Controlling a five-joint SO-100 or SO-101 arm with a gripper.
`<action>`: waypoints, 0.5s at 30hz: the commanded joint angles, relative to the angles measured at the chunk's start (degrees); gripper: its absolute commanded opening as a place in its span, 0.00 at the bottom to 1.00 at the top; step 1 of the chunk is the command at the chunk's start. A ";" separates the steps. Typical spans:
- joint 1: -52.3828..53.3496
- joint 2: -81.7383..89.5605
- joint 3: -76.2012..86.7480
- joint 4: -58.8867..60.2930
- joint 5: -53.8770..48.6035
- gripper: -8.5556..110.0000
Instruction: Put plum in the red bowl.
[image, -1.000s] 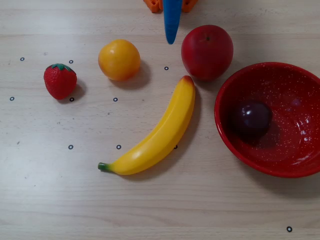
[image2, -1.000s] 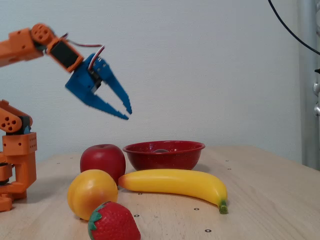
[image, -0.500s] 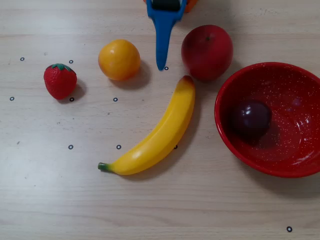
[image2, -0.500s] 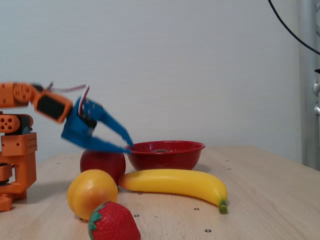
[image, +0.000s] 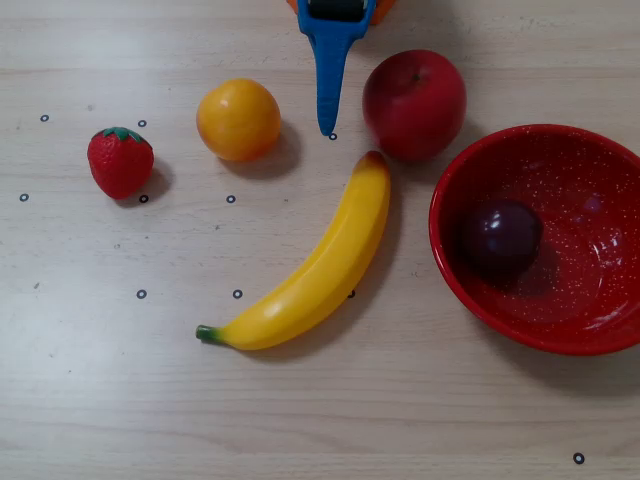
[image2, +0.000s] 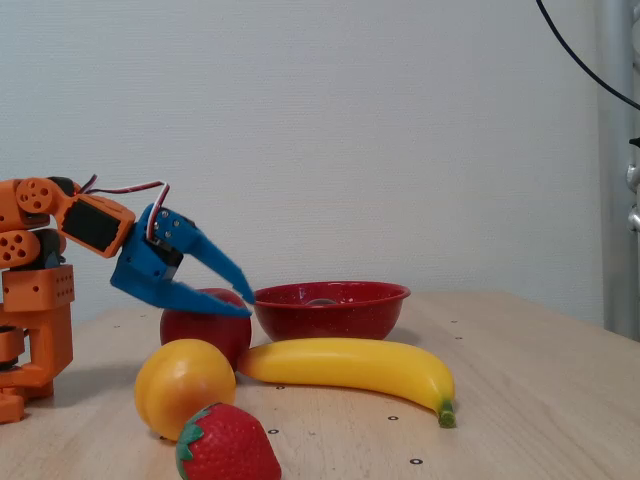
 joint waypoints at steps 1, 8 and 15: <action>-1.49 0.70 0.35 3.34 -1.85 0.07; -2.02 0.70 0.35 7.47 -4.83 0.07; -2.11 0.62 0.35 8.44 -7.03 0.07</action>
